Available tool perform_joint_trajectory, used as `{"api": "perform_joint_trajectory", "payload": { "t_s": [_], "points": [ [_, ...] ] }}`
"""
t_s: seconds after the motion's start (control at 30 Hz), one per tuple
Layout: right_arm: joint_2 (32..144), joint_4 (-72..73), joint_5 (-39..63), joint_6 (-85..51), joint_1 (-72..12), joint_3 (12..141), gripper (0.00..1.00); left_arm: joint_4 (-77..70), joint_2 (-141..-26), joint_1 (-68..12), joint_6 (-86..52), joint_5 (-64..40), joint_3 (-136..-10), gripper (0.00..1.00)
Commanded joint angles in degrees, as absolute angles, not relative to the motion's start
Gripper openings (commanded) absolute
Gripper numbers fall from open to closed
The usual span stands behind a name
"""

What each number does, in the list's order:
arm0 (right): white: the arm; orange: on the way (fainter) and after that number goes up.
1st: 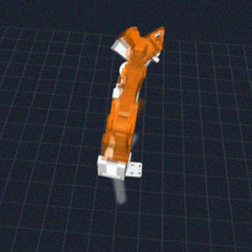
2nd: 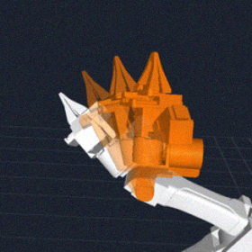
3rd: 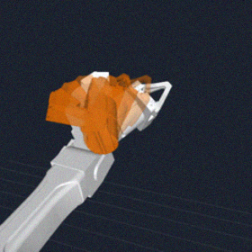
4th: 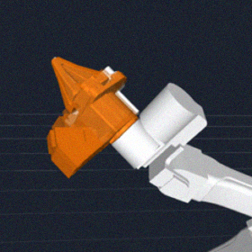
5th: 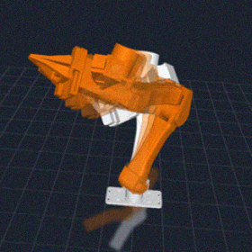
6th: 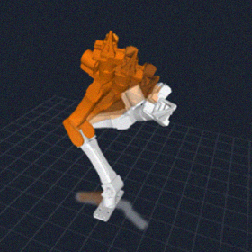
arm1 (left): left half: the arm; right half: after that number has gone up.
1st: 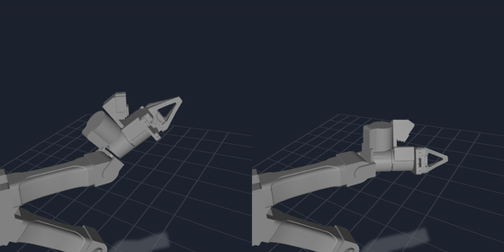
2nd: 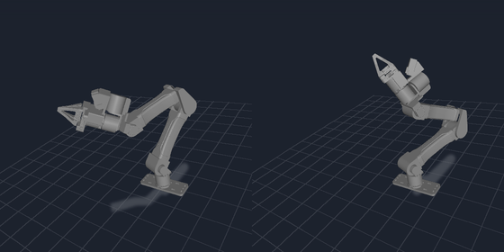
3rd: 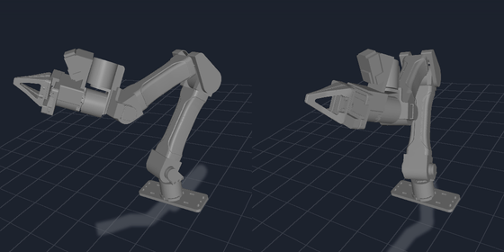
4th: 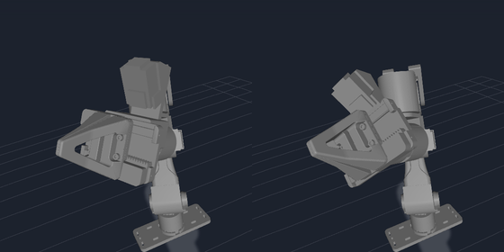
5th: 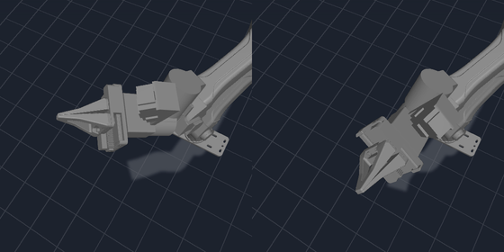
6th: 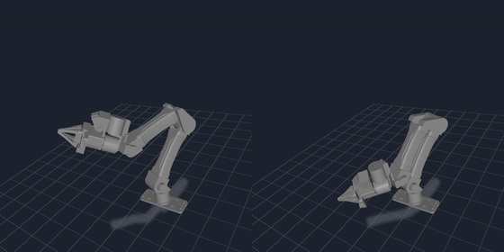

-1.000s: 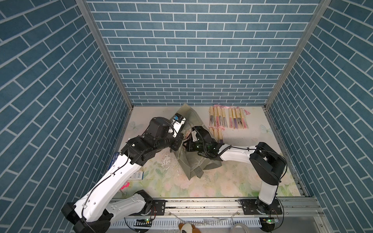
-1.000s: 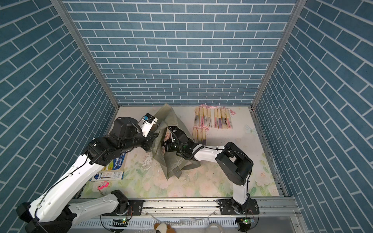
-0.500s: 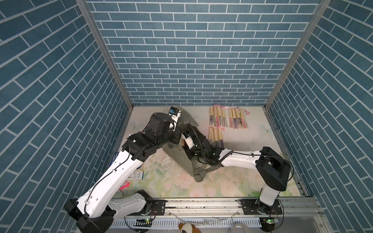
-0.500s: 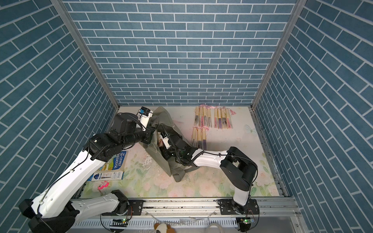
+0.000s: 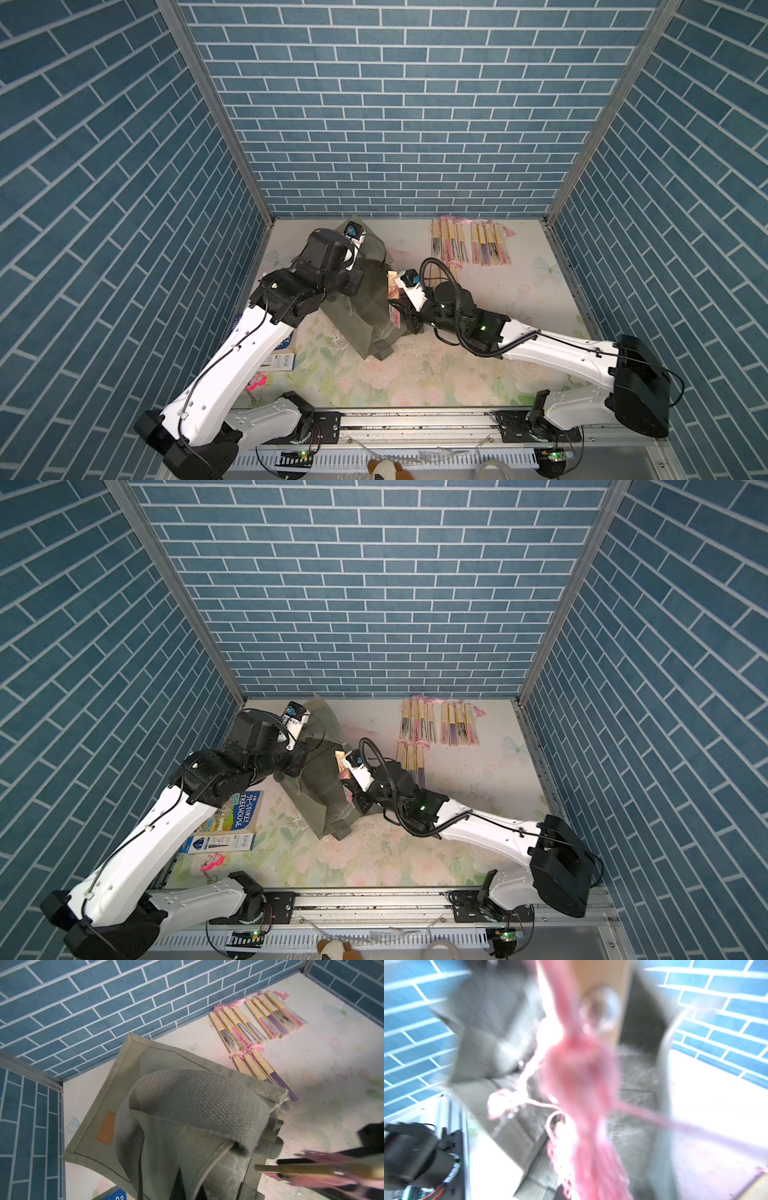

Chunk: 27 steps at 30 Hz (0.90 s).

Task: Take out the folding fans from the tote bags
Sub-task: Pick up the folding fan from the canvas bag.

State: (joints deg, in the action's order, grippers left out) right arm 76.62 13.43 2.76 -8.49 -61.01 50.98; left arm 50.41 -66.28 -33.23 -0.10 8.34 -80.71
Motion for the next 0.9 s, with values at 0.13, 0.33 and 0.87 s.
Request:
{"api": "perform_joint_trajectory", "payload": {
  "t_s": [0.13,0.33,0.87],
  "points": [
    [67.3,-1.7,4.7,-9.8,-56.6,53.1,0.00,55.5,-70.3,-32.9,14.2,4.9,-81.7,0.00],
    [64.2,-13.9,9.5,-13.8,-45.2,55.3,0.00,56.9,-71.9,-32.9,21.8,2.7,-81.1,0.00],
    [82.3,-36.5,29.8,-18.0,-12.2,65.6,0.00,52.1,-70.2,-32.9,26.0,1.4,-73.7,0.00]
  ]
}}
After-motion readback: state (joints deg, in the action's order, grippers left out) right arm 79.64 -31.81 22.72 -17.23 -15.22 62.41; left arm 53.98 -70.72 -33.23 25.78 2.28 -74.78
